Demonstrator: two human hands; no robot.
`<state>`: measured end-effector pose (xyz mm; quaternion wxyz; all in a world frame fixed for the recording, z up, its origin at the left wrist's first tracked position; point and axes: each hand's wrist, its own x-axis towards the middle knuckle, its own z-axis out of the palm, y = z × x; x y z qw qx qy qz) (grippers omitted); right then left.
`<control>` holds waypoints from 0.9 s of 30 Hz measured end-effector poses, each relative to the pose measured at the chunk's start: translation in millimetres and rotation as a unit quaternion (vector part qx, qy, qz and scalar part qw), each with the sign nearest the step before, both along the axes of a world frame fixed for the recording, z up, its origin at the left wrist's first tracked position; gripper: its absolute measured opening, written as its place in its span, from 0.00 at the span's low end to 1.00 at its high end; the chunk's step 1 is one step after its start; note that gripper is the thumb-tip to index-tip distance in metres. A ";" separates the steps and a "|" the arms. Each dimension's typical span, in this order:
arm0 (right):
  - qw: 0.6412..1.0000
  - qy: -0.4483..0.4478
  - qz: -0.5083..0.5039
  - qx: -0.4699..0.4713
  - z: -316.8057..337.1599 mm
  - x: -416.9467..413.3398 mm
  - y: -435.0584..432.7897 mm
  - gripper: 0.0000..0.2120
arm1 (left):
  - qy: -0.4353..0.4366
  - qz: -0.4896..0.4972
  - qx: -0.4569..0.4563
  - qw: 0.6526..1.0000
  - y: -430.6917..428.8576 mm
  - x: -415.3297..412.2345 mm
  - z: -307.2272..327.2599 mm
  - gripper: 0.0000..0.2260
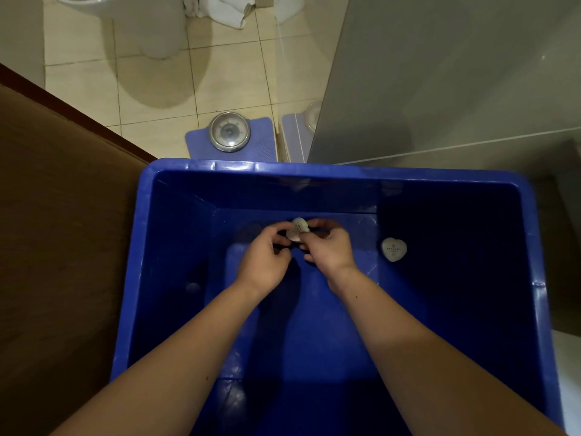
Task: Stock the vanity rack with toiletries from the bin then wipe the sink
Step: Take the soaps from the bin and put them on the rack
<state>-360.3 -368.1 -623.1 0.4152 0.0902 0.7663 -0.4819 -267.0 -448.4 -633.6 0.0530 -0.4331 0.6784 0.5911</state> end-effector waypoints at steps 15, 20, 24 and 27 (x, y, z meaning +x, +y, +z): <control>0.999 -0.044 -0.009 -0.004 47.3 -13.3 62.0 0.08 | 0.048 -0.117 -0.074 0.989 40.2 -18.6 29.6 0.21; 0.998 0.027 -0.039 0.039 42.7 -27.3 91.2 0.06 | 0.037 -0.035 0.039 0.998 60.3 -35.5 28.8 0.10; 0.976 0.158 0.045 0.140 39.3 -34.9 106.9 0.16 | 0.017 0.062 0.154 0.986 70.8 -39.7 29.3 0.08; 0.940 0.218 0.158 0.212 37.6 -39.6 113.1 0.22 | 0.005 0.095 0.183 0.979 75.5 -41.1 29.1 0.09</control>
